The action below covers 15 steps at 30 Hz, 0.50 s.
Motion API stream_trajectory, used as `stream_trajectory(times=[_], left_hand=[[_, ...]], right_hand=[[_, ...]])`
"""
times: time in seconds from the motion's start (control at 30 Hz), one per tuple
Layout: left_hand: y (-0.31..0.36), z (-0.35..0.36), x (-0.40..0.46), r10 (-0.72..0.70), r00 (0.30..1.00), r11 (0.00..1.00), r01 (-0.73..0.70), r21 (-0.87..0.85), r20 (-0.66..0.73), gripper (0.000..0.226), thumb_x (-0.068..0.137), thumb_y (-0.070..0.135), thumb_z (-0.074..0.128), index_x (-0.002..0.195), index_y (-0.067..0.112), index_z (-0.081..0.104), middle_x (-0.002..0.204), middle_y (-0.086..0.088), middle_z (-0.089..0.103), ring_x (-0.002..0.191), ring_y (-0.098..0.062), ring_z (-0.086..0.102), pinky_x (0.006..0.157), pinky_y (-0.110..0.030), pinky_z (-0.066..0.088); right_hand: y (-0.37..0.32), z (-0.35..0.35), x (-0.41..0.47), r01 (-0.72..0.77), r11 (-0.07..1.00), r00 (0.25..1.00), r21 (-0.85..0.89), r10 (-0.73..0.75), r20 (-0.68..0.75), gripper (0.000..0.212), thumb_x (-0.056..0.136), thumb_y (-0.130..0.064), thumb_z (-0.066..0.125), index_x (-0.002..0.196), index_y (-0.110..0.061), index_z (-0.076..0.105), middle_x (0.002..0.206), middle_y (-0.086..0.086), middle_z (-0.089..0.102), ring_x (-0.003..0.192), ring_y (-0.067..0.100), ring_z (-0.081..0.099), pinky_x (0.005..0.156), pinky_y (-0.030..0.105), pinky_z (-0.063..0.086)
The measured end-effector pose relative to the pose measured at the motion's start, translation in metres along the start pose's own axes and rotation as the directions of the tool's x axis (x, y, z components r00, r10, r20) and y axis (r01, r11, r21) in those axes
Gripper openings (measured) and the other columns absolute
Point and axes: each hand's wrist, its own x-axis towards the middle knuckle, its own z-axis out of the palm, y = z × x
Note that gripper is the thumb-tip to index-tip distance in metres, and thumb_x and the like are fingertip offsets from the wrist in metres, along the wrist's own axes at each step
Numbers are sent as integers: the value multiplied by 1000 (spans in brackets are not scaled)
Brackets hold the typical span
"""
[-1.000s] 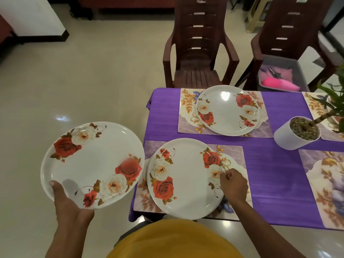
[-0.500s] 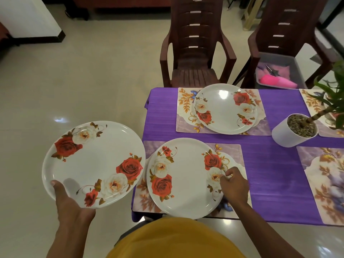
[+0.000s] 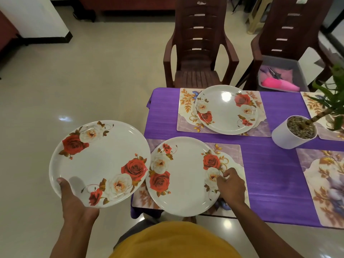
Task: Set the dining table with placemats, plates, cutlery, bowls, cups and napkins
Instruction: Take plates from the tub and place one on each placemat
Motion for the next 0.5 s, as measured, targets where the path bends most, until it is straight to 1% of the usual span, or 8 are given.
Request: stream_trajectory(times=[0.1,0.17,0.2,0.27,0.3,0.37,0.43,0.5], left_hand=[[-6,-3,-6,-5,1000,1000,4,15,28,84,69,81,76,138,37,54,135,-3,67,121,-36,66,100,-65,52],[-11,-1,-12,-9,999,999,7,46,39,83,70,82,74,138,38,55,135,-5,67,122,-37,65,100,-67,51],[-13,-1,-14,-1,999,998,-2,68,52,79,73,83,71,137,39,56,135,-5,67,122,-38,65,99,-69,51],[-17,2,-17,-5,988,994,-13,112,153,73,79,85,62,138,42,57,137,-7,66,124,-40,63,96,-73,50],[-19,4,-17,-32,973,992,3,127,226,78,78,87,60,141,41,58,140,-8,66,127,-41,62,97,-75,47],[-27,10,-18,-102,944,984,50,168,315,89,74,91,61,144,36,58,142,-11,65,129,-43,62,100,-77,43],[-35,21,-20,-150,930,973,77,220,337,87,77,92,55,138,31,66,136,-13,69,122,-43,67,101,-76,43],[-45,34,-21,-212,917,957,125,263,338,83,82,92,46,129,29,73,130,-14,72,118,-44,68,106,-71,43]], right_hand=[[3,-7,1,30,999,999,-34,-29,27,19,97,-29,66,103,-15,54,89,5,63,69,7,52,54,21,36],[4,-15,-1,30,996,999,-86,-27,31,27,99,-41,62,106,-17,53,90,3,61,70,10,52,53,21,33],[5,-20,-3,27,992,999,-124,-24,26,30,100,-47,58,107,-19,51,91,2,60,72,13,53,54,22,33],[6,-25,-6,27,986,1000,-165,-26,9,32,101,-52,54,109,-21,51,92,-1,59,79,18,56,60,25,37],[5,-27,-7,32,988,999,-148,-33,0,32,101,-52,54,110,-22,53,92,-1,60,80,18,57,63,26,38],[1,-28,-9,79,995,997,-65,-80,-16,26,102,-47,55,107,-21,58,90,-1,65,77,17,60,62,26,41],[-8,-28,-10,137,987,991,80,-137,-10,19,103,-37,57,101,-19,63,88,-2,69,74,14,64,61,26,47],[-23,-31,-15,131,957,990,259,-139,11,19,103,-33,57,94,-18,66,80,0,73,69,17,68,62,35,58]])
